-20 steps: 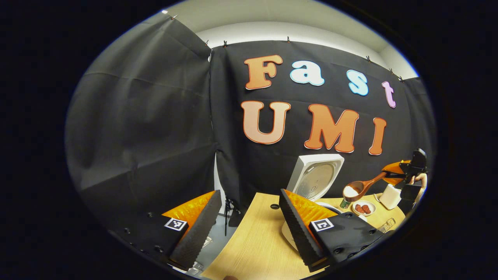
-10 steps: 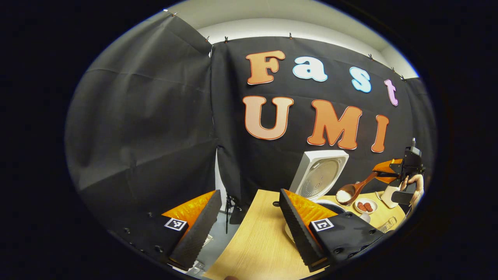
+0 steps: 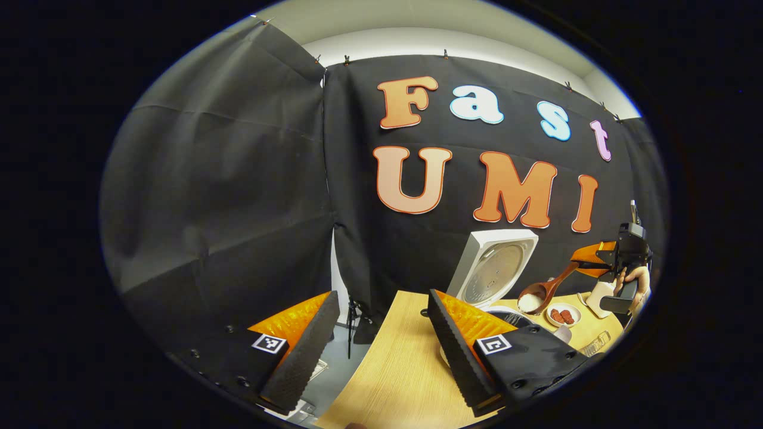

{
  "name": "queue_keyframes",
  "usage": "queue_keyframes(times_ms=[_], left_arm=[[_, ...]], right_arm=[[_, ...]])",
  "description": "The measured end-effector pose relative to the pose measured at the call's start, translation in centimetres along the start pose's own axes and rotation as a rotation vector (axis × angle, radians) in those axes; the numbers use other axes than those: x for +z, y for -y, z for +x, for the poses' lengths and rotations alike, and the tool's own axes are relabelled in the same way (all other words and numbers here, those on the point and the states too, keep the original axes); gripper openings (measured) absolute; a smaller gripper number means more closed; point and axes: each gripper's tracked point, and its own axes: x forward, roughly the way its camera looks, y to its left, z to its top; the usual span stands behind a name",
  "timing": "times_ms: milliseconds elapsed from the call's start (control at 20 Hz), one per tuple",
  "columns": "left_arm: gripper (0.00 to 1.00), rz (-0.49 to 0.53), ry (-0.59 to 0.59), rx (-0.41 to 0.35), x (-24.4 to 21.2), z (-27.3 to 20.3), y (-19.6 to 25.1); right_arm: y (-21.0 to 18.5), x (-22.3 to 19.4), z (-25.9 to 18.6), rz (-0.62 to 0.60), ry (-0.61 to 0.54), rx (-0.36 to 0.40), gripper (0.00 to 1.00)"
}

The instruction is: Close the left gripper, press the button to open the rice cooker; take a wooden spoon from the chopstick holder with the right hand, scoop a spoonful of rice and pour it into the rice cooker, then put the wooden spoon back into the chopstick holder.

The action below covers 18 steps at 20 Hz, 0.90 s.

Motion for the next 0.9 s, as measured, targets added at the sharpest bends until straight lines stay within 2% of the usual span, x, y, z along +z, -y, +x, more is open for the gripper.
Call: queue_keyframes(times_ms=[450,900], left_arm=[[1.00,0.009,0.000,0.013,0.1,0.1,-0.2],[1.00,0.019,0.009,0.023,0.4,-0.1,0.6]], right_arm=[[-0.5,-1.2,0.3,-0.167,-0.025,-0.006,0.13],[-2.4,-1.9,-0.2,-0.459,-0.009,0.034,0.13]])
